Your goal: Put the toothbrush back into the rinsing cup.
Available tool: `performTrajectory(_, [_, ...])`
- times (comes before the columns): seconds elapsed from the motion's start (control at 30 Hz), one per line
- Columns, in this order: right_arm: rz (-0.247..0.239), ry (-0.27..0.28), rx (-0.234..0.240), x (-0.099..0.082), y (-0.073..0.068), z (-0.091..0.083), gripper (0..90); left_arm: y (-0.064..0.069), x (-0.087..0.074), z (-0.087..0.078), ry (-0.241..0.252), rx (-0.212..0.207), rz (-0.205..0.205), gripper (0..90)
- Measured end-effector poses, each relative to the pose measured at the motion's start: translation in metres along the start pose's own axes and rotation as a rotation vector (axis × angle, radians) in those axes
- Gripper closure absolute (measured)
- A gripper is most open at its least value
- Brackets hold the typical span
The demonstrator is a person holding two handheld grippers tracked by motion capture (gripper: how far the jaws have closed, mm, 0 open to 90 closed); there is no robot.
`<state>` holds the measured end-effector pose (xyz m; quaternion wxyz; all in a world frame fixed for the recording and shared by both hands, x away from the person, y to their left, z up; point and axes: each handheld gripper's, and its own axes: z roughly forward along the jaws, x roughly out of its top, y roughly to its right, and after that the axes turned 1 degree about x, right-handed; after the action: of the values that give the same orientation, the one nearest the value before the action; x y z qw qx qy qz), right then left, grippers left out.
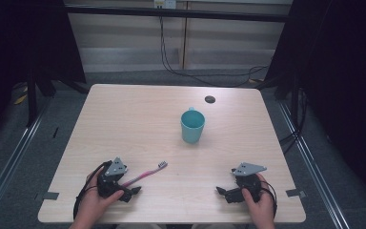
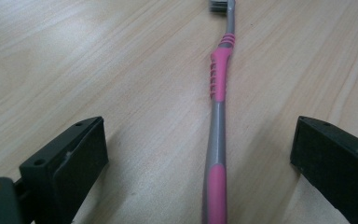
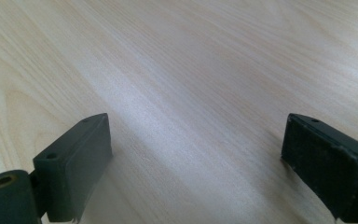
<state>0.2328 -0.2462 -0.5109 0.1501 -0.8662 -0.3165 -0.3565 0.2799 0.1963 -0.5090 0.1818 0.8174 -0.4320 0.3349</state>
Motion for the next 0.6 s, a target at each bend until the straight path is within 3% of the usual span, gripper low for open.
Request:
performTrajectory(0.43, [0.000,0.000,0.001,0.000,0.000,0.000,7.8,0.002,0.001,0.001,-0.011,0.008,-0.009,0.0])
performTrajectory(0.6, [0.000,-0.001,0.001,0.000,0.000,0.000,7.9,0.004,0.010,0.002,-0.087,0.016,-0.020,0.0])
